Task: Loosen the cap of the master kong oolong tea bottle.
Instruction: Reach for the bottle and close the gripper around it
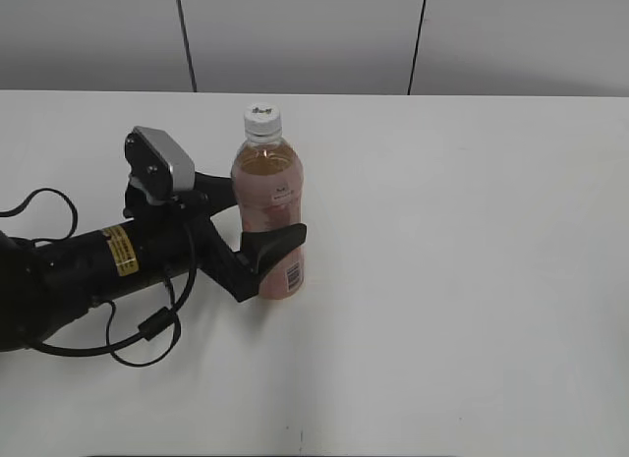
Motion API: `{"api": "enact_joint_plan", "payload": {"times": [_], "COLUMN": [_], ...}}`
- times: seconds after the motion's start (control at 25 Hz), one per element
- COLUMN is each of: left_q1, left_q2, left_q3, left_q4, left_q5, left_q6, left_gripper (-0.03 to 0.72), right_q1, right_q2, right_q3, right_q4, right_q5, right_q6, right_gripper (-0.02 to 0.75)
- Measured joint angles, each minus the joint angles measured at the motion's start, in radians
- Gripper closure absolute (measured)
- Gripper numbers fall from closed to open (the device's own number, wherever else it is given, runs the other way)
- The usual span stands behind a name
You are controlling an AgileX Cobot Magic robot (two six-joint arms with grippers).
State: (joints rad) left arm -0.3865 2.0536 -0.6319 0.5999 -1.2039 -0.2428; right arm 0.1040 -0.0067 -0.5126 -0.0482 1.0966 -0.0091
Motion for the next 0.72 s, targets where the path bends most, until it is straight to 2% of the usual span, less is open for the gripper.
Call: {"api": "enact_joint_plan", "payload": {"times": [0.16, 0.4, 0.72], "left_q1": [-0.001, -0.003, -0.003], "left_q2": [0.000, 0.000, 0.000], "left_q3": [0.000, -0.002, -0.002], "left_q4": [-0.005, -0.023, -0.021], "left_q5": [0.000, -0.001, -0.001], "left_q6": [0.000, 0.000, 0.000], "left_gripper": [0.146, 0.298, 0.299], "right_q1": [0.000, 0.000, 0.000], "right_q2": [0.000, 0.000, 0.000], "right_q3": [0.000, 0.000, 0.000], "right_q4": [0.000, 0.000, 0.000], "right_q5": [0.000, 0.000, 0.000], "right_q6": [0.000, 0.000, 0.000], "right_gripper": [0.280, 0.280, 0.280]}}
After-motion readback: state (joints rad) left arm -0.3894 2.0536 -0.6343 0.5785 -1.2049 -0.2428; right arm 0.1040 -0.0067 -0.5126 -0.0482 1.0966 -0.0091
